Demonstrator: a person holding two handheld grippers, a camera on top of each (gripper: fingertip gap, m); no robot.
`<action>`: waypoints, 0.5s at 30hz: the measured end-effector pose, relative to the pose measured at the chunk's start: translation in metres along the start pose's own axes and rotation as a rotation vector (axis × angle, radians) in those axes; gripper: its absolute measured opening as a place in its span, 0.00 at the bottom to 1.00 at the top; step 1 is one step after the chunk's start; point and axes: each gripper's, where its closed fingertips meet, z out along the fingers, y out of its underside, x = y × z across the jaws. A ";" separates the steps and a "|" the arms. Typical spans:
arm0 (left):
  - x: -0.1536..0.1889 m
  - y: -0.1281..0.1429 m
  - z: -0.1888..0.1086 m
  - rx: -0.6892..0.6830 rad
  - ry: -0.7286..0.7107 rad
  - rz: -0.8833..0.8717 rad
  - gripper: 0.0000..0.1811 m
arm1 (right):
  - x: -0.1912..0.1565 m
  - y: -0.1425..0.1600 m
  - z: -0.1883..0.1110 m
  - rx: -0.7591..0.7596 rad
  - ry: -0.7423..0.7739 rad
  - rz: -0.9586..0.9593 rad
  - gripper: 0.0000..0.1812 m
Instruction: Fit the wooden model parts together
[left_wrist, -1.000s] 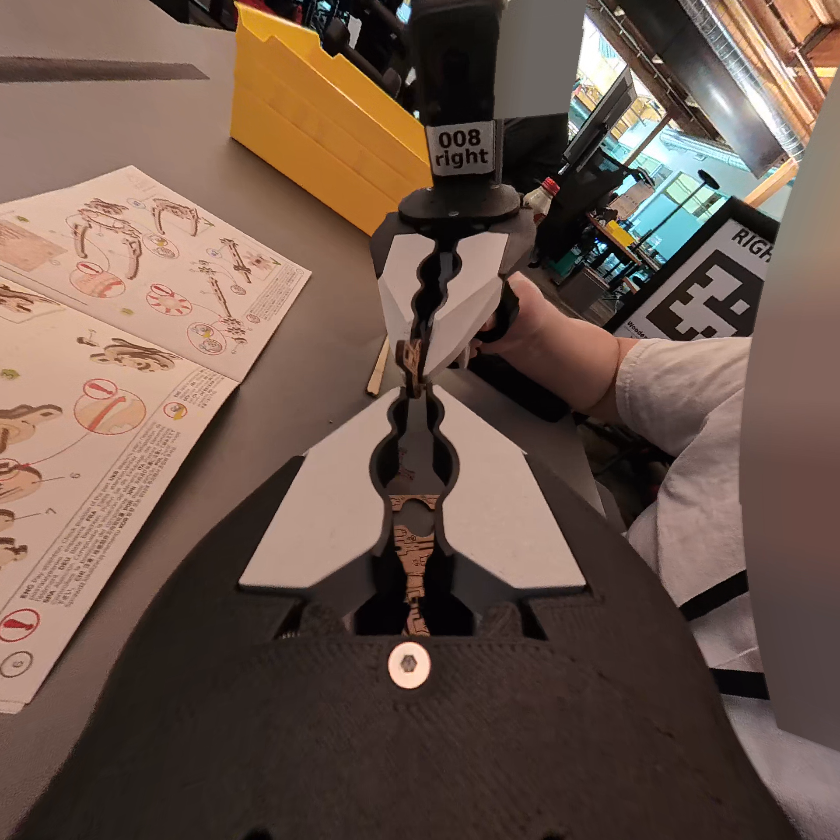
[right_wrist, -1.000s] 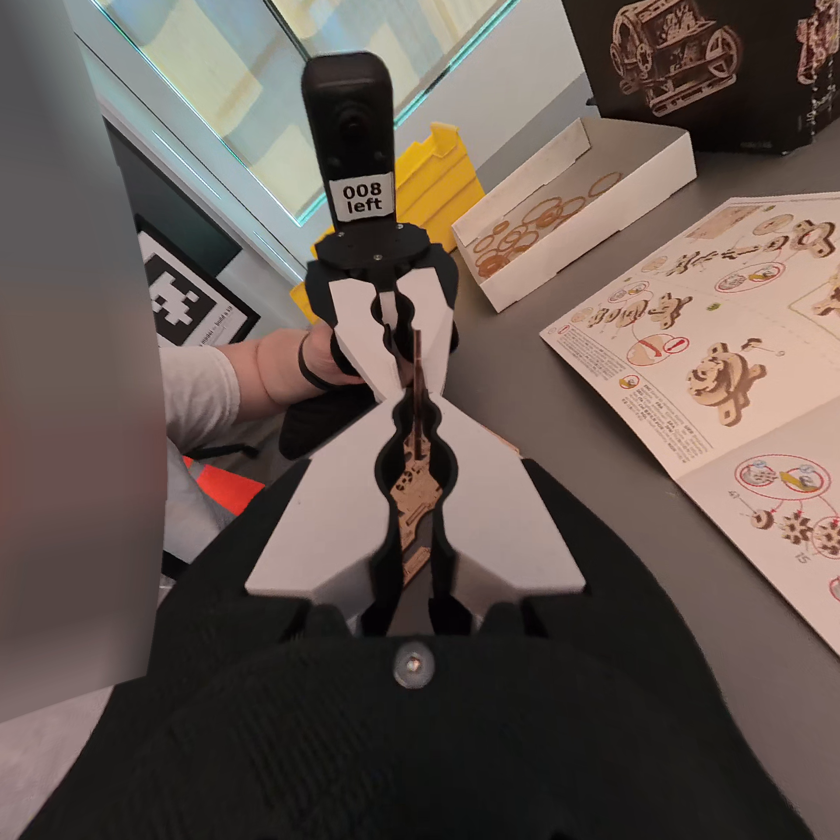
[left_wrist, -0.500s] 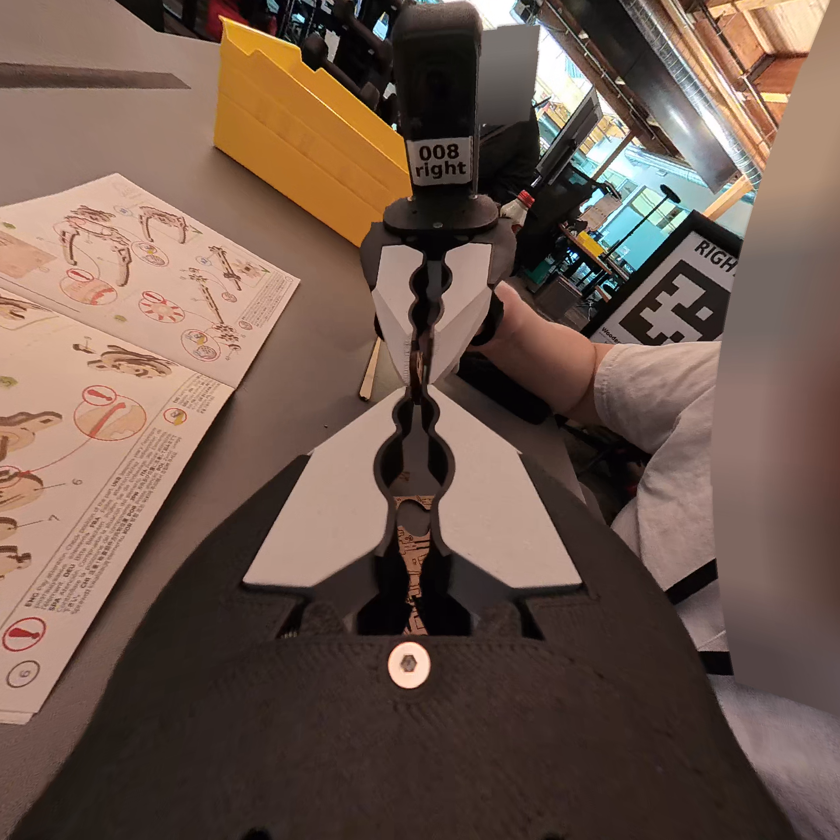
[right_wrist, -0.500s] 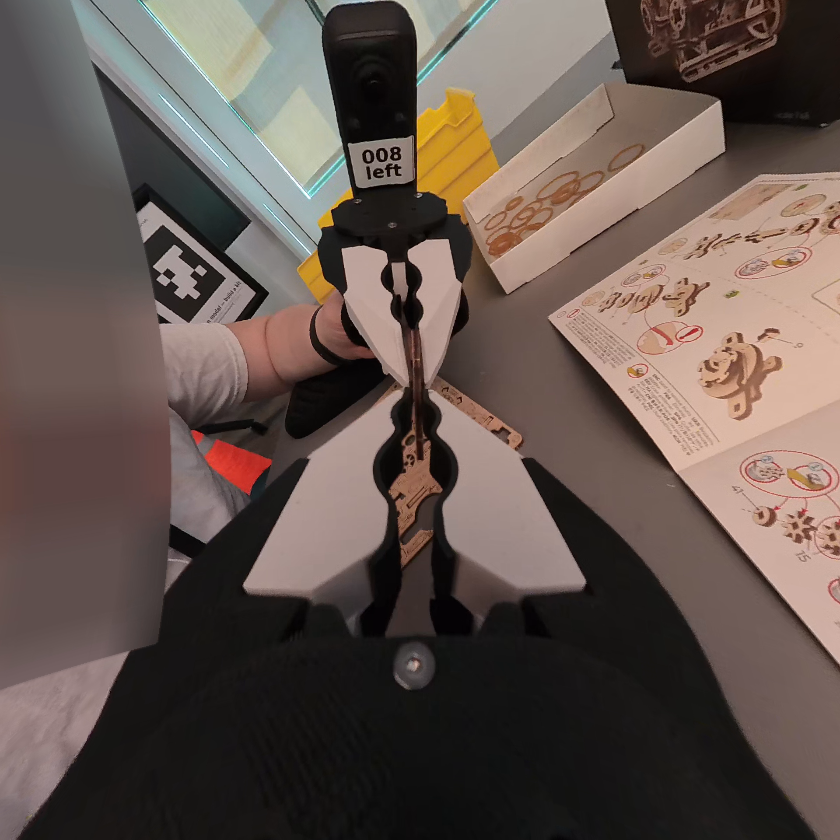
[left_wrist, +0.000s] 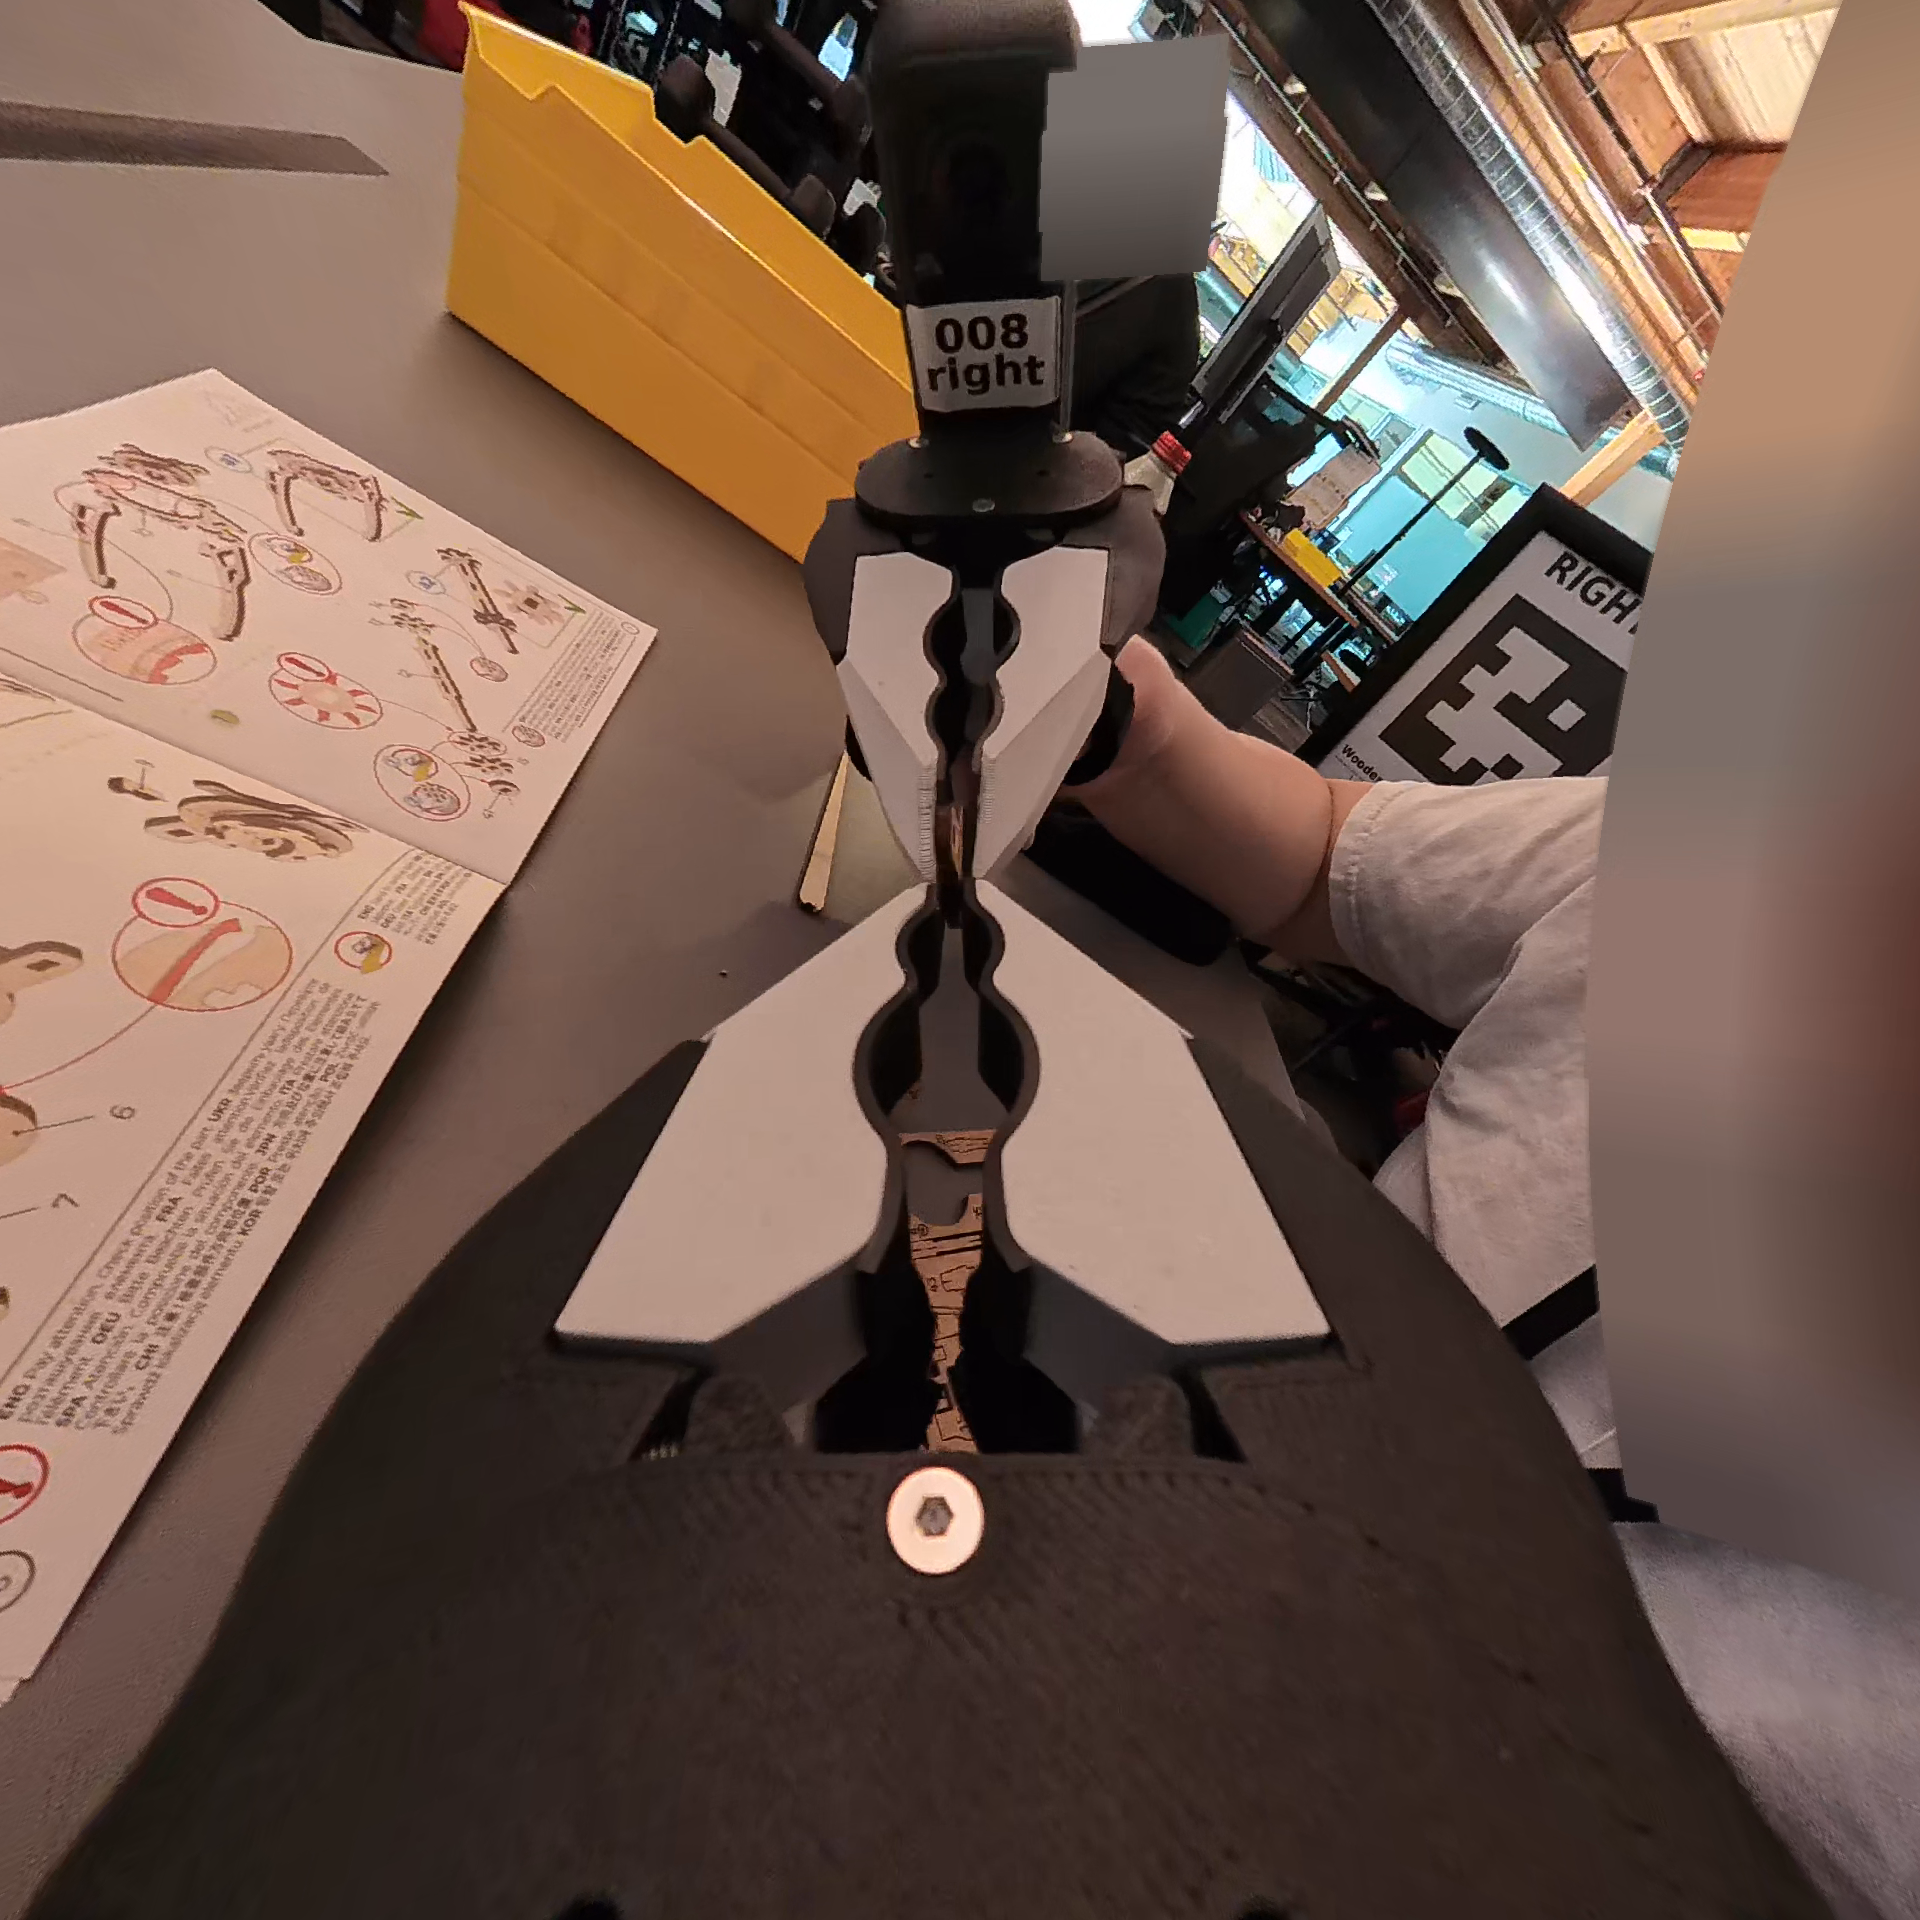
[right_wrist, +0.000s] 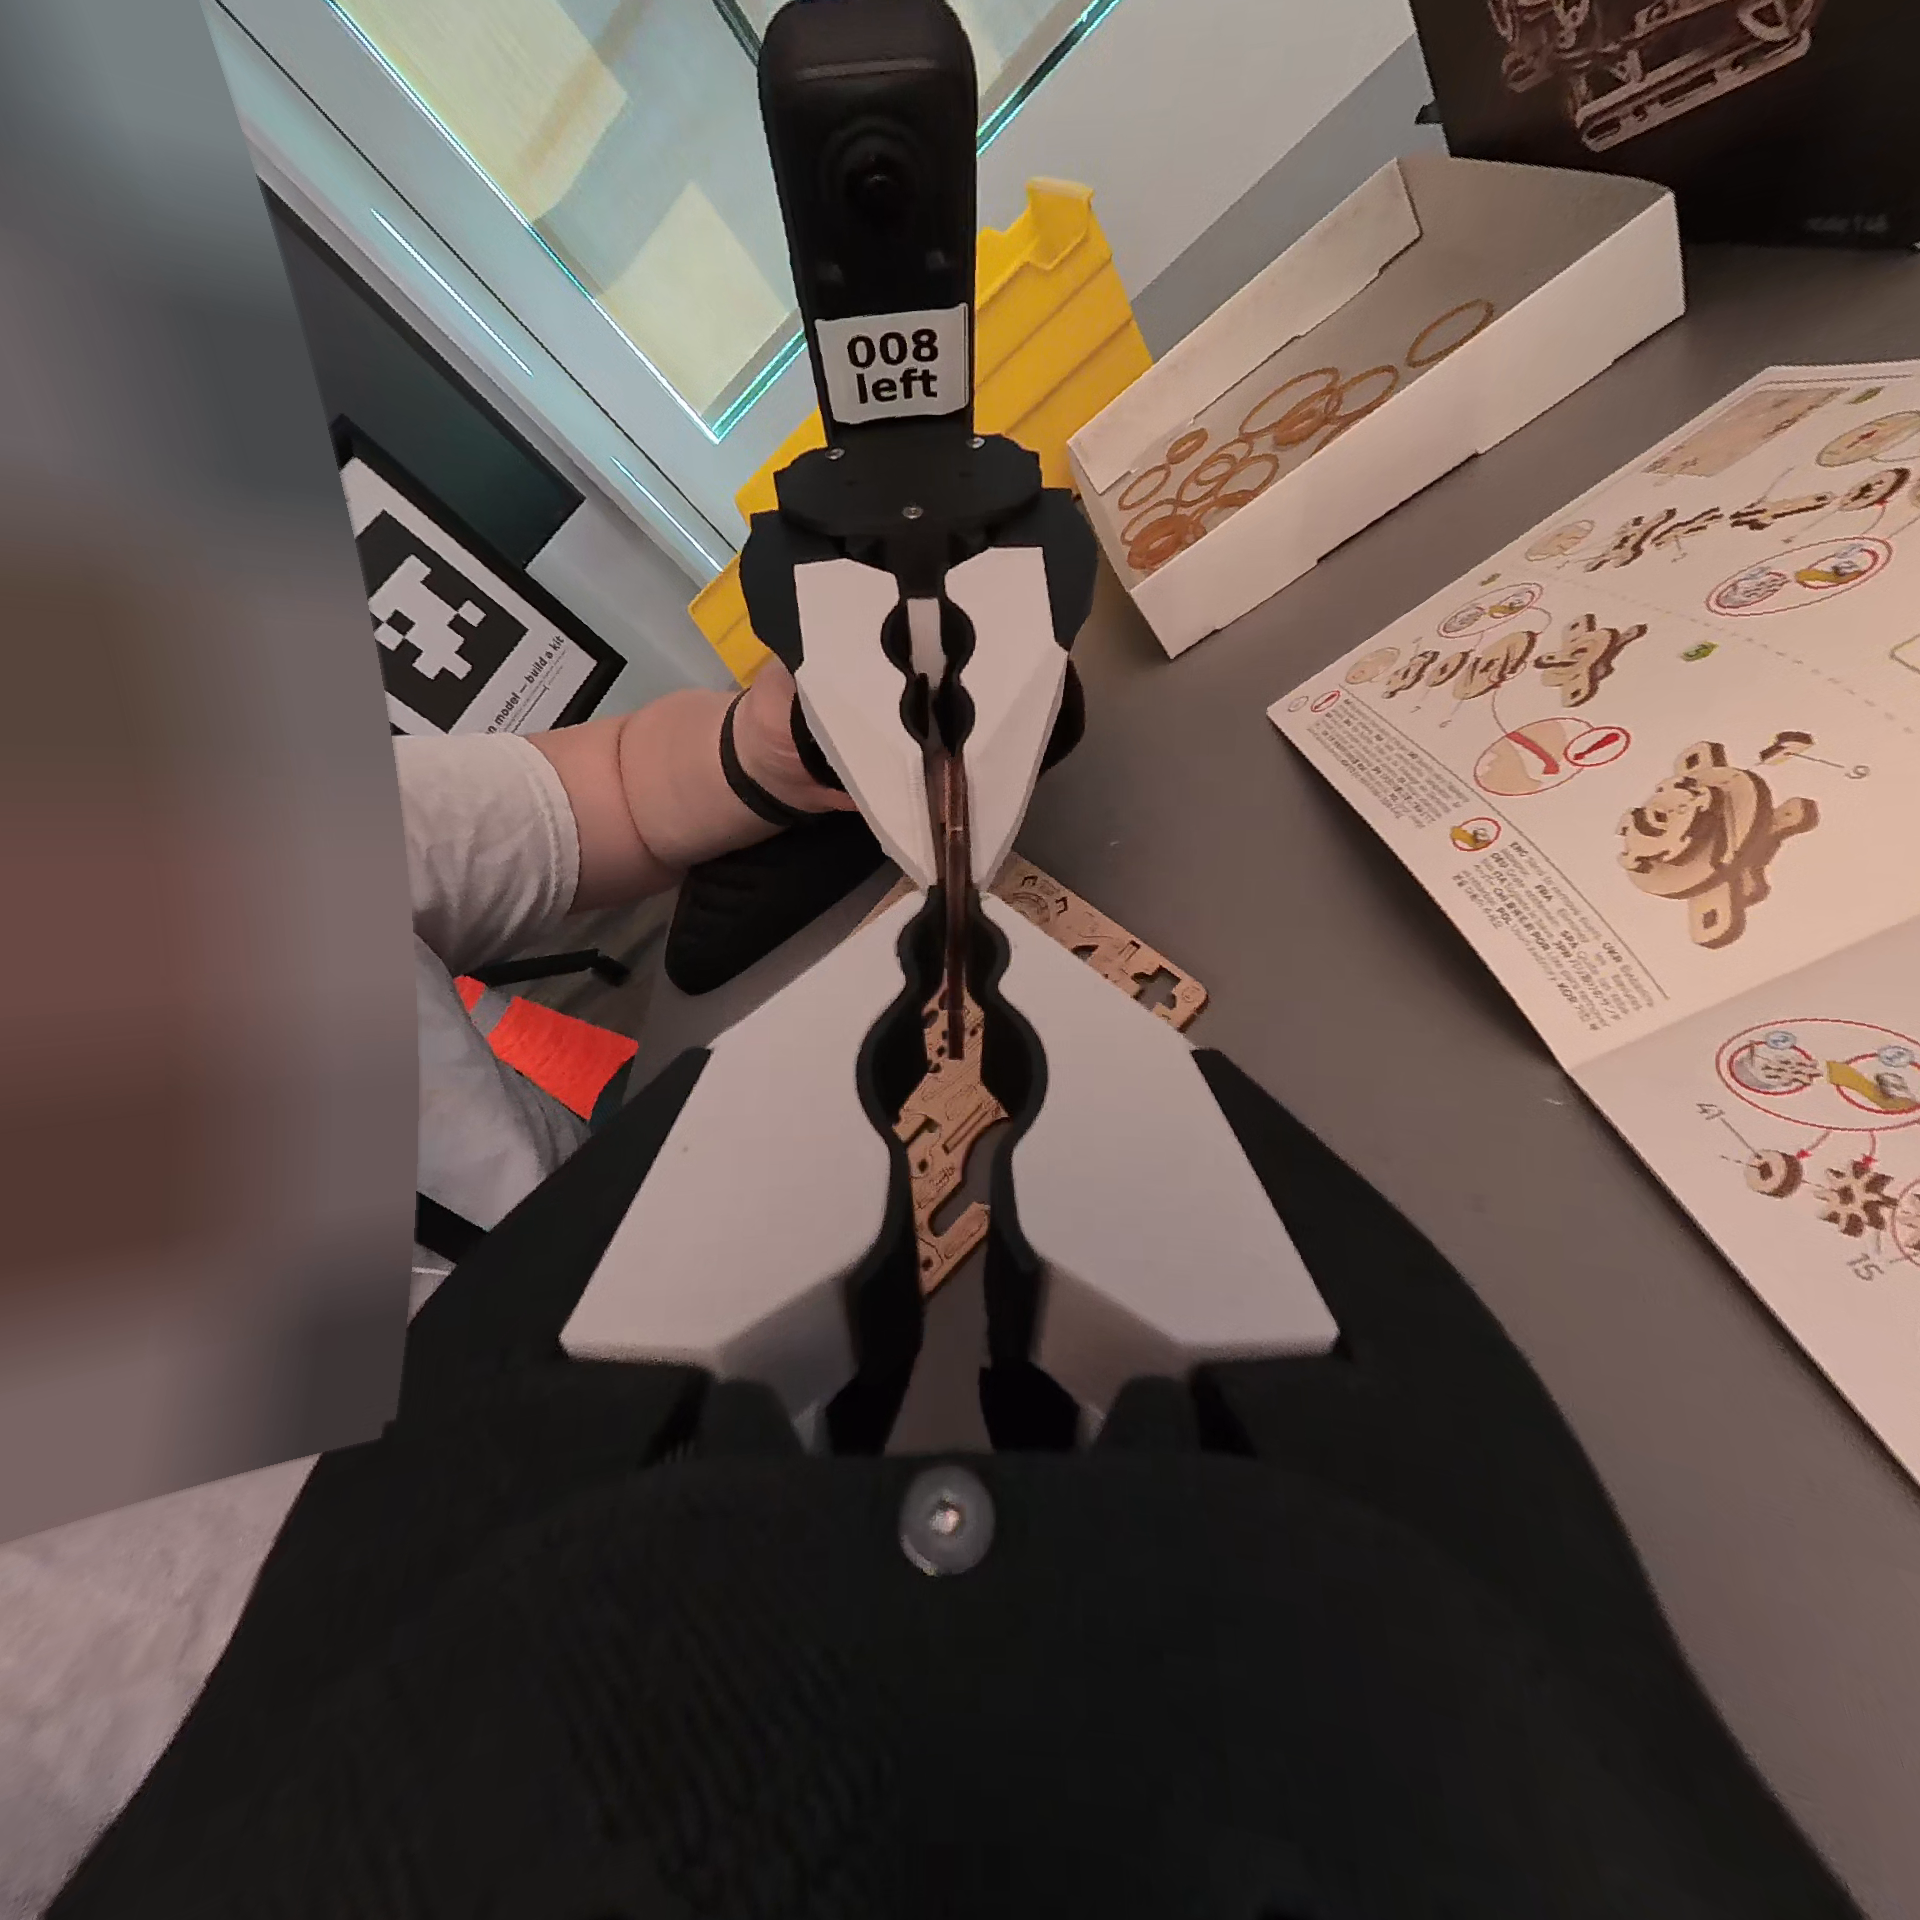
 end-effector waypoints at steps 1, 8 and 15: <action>0.001 0.000 0.000 0.000 0.004 0.005 0.00 | -0.001 0.000 0.000 0.001 -0.008 0.004 0.00; 0.001 -0.004 -0.001 0.035 -0.076 0.028 0.00 | 0.000 -0.005 -0.001 0.022 -0.014 0.041 0.00; -0.004 -0.004 0.000 0.077 -0.064 -0.059 0.00 | 0.005 -0.005 -0.001 0.028 0.035 0.043 0.00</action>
